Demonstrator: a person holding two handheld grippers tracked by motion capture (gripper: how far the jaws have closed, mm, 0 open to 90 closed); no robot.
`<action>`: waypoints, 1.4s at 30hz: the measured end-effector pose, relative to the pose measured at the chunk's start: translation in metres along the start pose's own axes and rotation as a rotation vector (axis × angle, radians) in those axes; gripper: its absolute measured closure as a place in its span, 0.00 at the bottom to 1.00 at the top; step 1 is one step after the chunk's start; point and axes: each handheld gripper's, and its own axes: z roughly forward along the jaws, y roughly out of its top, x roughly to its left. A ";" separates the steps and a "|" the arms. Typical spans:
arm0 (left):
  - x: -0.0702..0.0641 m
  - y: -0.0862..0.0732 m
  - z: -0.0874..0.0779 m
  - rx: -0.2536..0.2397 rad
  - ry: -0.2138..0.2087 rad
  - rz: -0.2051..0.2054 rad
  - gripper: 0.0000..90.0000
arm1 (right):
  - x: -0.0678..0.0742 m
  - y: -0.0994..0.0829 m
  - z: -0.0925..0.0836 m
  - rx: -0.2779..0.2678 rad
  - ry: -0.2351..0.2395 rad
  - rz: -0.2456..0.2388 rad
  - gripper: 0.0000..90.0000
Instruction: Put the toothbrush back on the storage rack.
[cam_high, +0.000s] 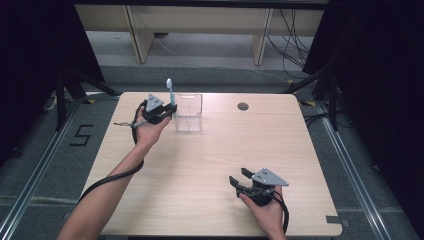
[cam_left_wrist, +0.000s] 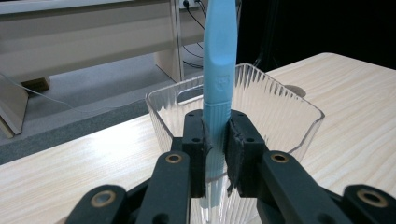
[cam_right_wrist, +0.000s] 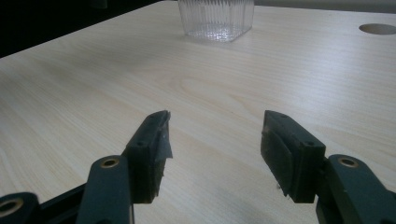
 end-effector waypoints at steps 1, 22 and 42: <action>0.000 -0.001 0.000 0.001 0.000 0.000 0.87 | -0.002 0.000 0.001 -0.016 0.000 -0.029 0.47; 0.000 -0.007 0.001 0.013 0.002 -0.008 0.86 | -0.001 -0.001 0.004 -0.006 0.017 -0.017 0.47; 0.003 -0.008 -0.003 0.007 0.010 -0.014 0.80 | -0.002 -0.001 0.002 0.013 0.000 -0.044 0.47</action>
